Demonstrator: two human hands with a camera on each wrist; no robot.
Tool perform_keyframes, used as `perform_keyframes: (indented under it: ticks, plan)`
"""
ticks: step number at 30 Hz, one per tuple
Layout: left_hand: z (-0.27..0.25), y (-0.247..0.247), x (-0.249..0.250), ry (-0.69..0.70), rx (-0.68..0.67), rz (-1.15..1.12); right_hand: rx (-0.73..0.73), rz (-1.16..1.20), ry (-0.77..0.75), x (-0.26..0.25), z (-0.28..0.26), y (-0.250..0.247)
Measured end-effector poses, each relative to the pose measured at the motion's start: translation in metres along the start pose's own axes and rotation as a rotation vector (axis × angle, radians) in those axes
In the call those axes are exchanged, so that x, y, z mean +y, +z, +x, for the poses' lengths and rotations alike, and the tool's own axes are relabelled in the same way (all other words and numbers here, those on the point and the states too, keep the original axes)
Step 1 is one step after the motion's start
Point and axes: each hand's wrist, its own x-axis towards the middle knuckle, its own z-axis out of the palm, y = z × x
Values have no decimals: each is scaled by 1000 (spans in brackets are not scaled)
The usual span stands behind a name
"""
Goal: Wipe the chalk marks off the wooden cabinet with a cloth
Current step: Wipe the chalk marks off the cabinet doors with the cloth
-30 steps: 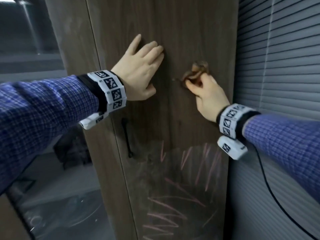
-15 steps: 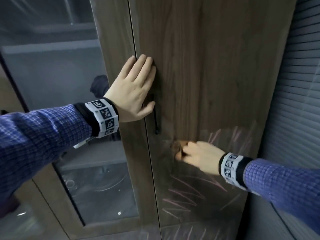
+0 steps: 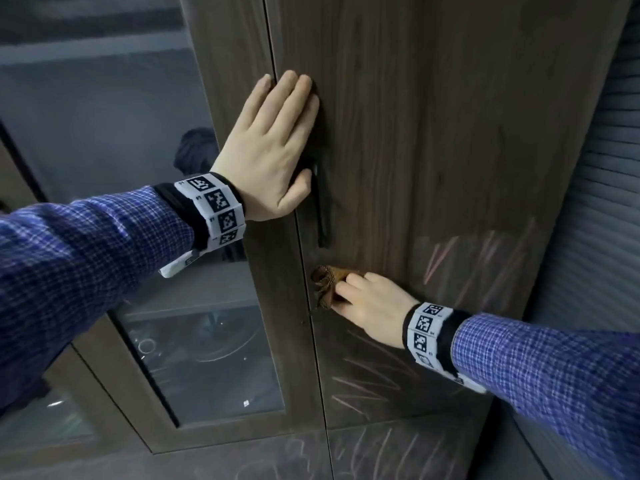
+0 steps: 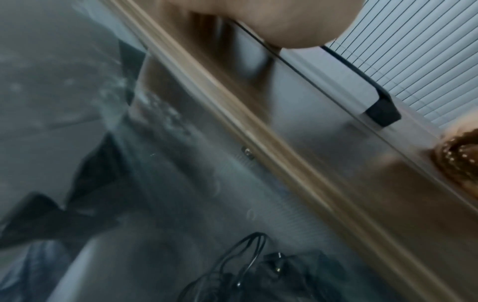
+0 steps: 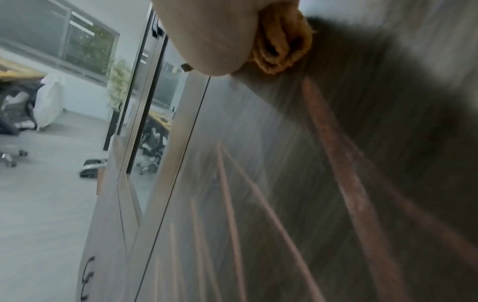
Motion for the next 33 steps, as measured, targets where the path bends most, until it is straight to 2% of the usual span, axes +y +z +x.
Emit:
perform_keyframes:
  ticks: [5,7,9,11,13,14,19,22,25,28,30,33]
  plan:
    - [0,3,-14,72,30,-11,160,19,135,23,25,-35]
    - [-1,6,-15,74,44,-17,169,24,141,18,25,-31]
    - [-1,7,-14,69,58,-18,107,55,83,2,20,-15]
    - [-2,6,-14,75,71,-29,-39,41,4,-21,13,3]
    - [-2,6,-16,80,81,-43,-126,65,4,-36,9,9]
    - [-2,6,-17,83,86,-49,-123,97,33,-38,9,6]
    - [-2,9,-18,88,108,-82,15,165,291,-32,43,-34]
    - [-3,8,-19,93,111,-101,84,182,408,-45,67,-43]
    - [-3,8,-22,106,123,-139,222,170,555,-53,93,-54]
    - [-3,6,-23,112,146,-195,337,131,697,-37,125,-79]
    - [-3,3,-23,113,149,-217,331,81,727,-26,136,-91]
    - [-2,-4,-23,109,111,-188,303,22,622,-27,126,-80]
